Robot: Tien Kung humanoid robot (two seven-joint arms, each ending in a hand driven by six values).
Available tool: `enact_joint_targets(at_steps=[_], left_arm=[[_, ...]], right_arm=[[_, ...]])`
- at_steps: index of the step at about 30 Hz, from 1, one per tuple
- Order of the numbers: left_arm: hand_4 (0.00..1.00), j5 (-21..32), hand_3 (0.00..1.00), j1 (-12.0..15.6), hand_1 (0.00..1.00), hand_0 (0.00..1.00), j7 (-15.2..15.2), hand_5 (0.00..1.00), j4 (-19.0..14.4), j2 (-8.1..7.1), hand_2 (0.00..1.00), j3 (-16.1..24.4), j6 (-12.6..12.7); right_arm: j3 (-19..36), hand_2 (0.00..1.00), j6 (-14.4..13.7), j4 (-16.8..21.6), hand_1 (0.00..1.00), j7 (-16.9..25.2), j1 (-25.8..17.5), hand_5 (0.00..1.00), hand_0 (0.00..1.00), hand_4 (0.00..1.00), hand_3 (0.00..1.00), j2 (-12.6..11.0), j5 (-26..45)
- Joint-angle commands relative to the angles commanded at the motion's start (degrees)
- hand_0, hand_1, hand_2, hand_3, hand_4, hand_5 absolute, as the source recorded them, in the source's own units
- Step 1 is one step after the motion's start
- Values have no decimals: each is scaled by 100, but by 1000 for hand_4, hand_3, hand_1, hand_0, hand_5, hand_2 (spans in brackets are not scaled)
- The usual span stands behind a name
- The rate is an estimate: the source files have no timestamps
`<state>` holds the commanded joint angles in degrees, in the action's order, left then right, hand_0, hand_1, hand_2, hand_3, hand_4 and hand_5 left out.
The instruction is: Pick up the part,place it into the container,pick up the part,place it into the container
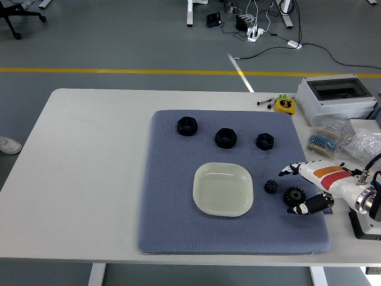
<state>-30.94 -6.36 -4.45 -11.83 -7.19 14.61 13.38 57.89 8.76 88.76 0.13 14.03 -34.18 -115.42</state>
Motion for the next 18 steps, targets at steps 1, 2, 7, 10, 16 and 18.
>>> enact_joint_targets(at_steps=[1,2,7,10,16,18], left_arm=[[672,0,578,0,653,705,1,631,-1,-1,674,-5,0],[672,-1,578,2,653,705,1,631,0,-1,674,-7,1],[671,102,578,30,654,706,25,630,5,7,675,-67,25],[671,133,578,39,654,706,31,630,7,11,675,-84,32],[671,59,579,51,653,706,6,630,12,6,675,-22,15],[671,59,579,52,653,706,3,628,16,9,675,-14,16]], right_arm=[[-37,732,2,-40,686,1,20,303,677,998,762,12,21],[-73,732,3,-87,686,1,39,303,677,998,762,28,35],[-211,717,-6,-336,670,-15,116,302,652,998,760,110,24],[-258,717,1,-459,670,-32,149,302,652,998,760,141,-10],[-266,686,-41,-632,641,-79,172,299,593,998,739,173,114],[-274,660,-34,-662,612,-81,185,293,552,998,669,178,146]])
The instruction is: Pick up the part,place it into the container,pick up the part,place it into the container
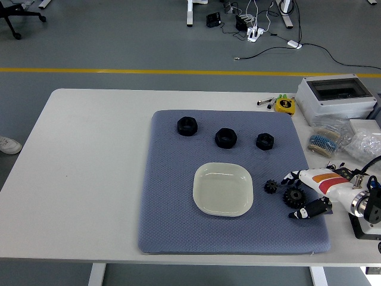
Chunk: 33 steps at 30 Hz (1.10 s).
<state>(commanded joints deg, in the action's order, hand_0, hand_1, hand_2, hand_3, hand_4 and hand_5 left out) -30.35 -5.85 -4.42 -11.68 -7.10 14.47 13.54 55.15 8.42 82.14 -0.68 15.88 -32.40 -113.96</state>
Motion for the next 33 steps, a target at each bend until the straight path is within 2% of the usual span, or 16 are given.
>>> enact_joint_targets(at_steps=[5,6,11,12,17,18,23,24,29,30,33], left_arm=[[671,-38,579,-20,653,706,-9,628,1,7,675,23,-6],[672,-41,578,-24,653,707,-10,630,2,7,676,24,-7],[672,-16,578,-46,653,707,0,630,3,12,676,14,0],[671,0,579,-52,652,707,4,630,2,13,677,5,4],[671,-15,579,-67,652,707,3,630,1,17,677,12,1],[671,-22,579,-67,652,707,2,629,1,18,677,16,0],[671,-70,579,-71,652,707,-11,629,-2,15,677,45,-11],[671,-84,579,-70,652,707,-15,629,-2,15,676,55,-13],[671,-106,579,-65,652,707,-21,629,1,18,676,78,-18],[671,-107,579,-63,651,707,-21,629,2,19,674,80,-18],[671,-103,579,-63,651,707,-18,629,5,20,674,79,-19]], right_arm=[[-26,660,-35,-167,612,-34,90,293,552,998,669,30,59],[-28,586,-41,-186,560,-36,101,274,472,959,566,32,68],[-58,586,-87,-264,560,-54,139,274,472,959,566,36,131],[-67,514,-115,-288,491,-71,149,230,391,859,499,37,136],[-116,514,-131,-357,491,-77,185,230,391,859,499,56,185],[-120,489,-148,-362,449,-81,186,223,332,837,485,62,189],[-154,489,-257,-354,449,-93,183,223,332,837,485,62,257],[-153,453,-281,-349,409,-95,175,220,222,836,472,60,268],[-122,453,-436,-284,409,-91,125,220,222,836,472,43,371],[-115,396,-464,-269,323,-91,119,174,108,881,439,38,391],[-69,396,-545,-213,323,-101,99,174,108,881,439,27,424]])
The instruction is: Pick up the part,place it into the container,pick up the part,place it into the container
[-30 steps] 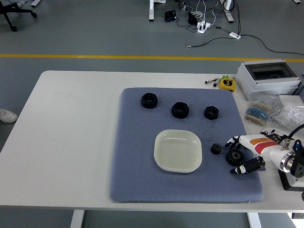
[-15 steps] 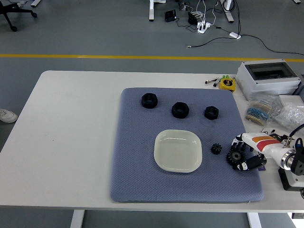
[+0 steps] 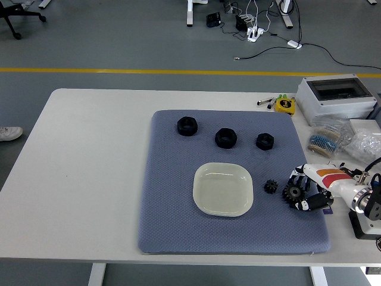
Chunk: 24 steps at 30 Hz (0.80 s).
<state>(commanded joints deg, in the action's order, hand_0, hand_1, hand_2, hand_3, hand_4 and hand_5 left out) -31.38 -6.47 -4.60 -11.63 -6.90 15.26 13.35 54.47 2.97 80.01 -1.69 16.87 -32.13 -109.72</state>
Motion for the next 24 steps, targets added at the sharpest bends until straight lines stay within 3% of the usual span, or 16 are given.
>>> enact_joint_targets(at_steps=[2,3,14,18,24], left_arm=[[671,2,579,-1,651,707,1,629,3,2,674,3,0],[670,1,579,-2,651,706,1,627,4,2,673,5,0],[671,50,579,9,650,707,9,628,15,0,672,-7,6],[670,22,579,23,650,707,-5,628,17,-2,672,19,0],[669,41,580,44,650,707,-14,626,15,-6,673,28,0]], right_arm=[[47,396,-54,68,323,-3,-14,174,108,881,439,-9,15],[76,333,-75,113,239,-3,-19,194,40,876,389,-11,20],[-6,323,-255,839,229,-40,224,195,35,878,381,6,-107],[-447,323,-281,961,214,-55,642,195,33,882,385,131,-7],[-1275,335,-112,780,222,-175,1343,207,56,873,400,434,67]])
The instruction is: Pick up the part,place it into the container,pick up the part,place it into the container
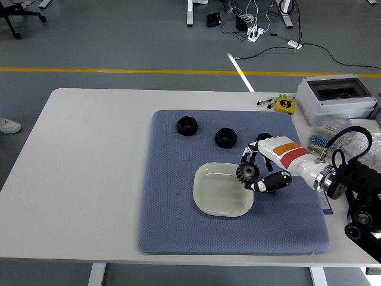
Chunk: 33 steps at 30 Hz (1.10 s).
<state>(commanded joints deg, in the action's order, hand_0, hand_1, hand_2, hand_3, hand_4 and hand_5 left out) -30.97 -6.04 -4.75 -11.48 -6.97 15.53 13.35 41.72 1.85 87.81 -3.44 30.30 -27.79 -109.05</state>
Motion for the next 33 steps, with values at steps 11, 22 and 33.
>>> enact_joint_targets(at_steps=[11,22,33], left_arm=[[669,4,579,6,650,708,-18,627,-10,-11,674,19,-1],[671,-35,580,8,651,708,-34,628,-18,-16,675,46,-10],[671,-102,581,18,651,708,-47,629,-16,-4,676,97,-16]], right_arm=[[-974,469,323,-609,324,-115,775,412,114,926,499,588,-231],[-931,788,417,-1019,583,34,864,454,371,998,871,753,-732],[-261,810,387,-770,613,94,671,459,409,998,885,485,-698]])
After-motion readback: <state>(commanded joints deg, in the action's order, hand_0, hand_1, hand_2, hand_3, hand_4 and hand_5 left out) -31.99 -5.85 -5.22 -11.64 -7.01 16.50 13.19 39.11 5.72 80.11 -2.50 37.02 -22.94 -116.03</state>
